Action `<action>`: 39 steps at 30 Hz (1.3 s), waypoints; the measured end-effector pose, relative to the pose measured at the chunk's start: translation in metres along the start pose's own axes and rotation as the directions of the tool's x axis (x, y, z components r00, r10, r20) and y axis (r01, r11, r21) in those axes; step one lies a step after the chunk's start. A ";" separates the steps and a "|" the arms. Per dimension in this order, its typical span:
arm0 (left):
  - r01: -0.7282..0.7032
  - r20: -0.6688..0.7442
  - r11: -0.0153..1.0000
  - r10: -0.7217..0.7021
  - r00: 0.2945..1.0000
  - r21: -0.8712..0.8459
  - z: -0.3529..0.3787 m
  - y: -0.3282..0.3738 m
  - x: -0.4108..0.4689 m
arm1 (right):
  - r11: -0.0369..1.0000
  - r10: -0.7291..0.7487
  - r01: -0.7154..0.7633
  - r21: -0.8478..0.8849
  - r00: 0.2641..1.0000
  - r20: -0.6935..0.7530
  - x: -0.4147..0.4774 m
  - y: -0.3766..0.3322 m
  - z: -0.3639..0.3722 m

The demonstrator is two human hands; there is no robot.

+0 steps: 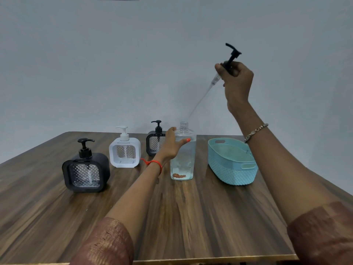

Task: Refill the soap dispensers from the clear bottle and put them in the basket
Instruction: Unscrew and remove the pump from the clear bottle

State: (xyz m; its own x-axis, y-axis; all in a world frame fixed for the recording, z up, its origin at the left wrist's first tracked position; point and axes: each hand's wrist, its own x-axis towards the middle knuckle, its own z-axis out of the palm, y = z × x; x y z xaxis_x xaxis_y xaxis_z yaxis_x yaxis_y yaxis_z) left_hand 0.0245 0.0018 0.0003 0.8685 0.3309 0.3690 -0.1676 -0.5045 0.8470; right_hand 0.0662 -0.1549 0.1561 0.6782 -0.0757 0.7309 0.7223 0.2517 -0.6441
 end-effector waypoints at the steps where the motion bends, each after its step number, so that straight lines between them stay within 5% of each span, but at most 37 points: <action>1: 0.001 0.004 1.000 -0.001 1.000 0.000 0.000 0.000 0.000 | 1.000 0.009 -0.009 -0.006 1.000 -0.009 -0.001 0.003 0.000; 11: 0.004 0.005 1.000 -0.004 1.000 0.006 0.001 0.000 -0.001 | 0.999 0.040 -0.042 -0.016 0.994 -0.103 -0.002 0.011 0.003; 17: 0.000 0.008 1.000 0.000 1.000 0.008 0.002 -0.001 -0.001 | 0.985 -0.165 0.171 0.024 0.973 -0.160 -0.012 -0.008 -0.017; 25: -0.002 -0.011 1.000 0.002 1.000 -0.022 0.004 -0.001 -0.002 | 0.974 -0.070 0.112 -0.195 0.976 0.208 -0.077 0.062 -0.061; 29: -0.005 -0.026 1.000 0.004 1.000 -0.027 0.004 -0.002 -0.001 | 0.896 -0.050 0.241 -0.372 0.889 0.455 -0.124 0.118 -0.086; 33: 0.006 -0.033 1.000 -0.006 0.999 -0.027 0.005 -0.003 -0.002 | 0.751 0.163 0.384 -0.538 0.682 0.713 -0.155 0.152 -0.095; 36: 0.001 -0.034 0.999 -0.002 0.999 -0.038 0.008 -0.003 -0.003 | 0.651 0.312 0.484 -0.585 0.532 0.787 -0.162 0.162 -0.095; 39: -0.005 -0.030 0.999 0.004 1.000 -0.044 0.007 -0.002 -0.007 | 0.623 0.381 0.487 -0.612 0.495 0.781 -0.159 0.159 -0.092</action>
State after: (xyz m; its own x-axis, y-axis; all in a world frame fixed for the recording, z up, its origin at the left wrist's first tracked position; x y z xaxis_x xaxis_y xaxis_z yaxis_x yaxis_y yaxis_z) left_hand 0.0219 -0.0048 -0.0065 0.8534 0.3529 0.3836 -0.1925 -0.4706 0.8611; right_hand 0.0856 -0.1912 -0.0831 0.5053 0.8117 0.2930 0.8629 -0.4709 -0.1836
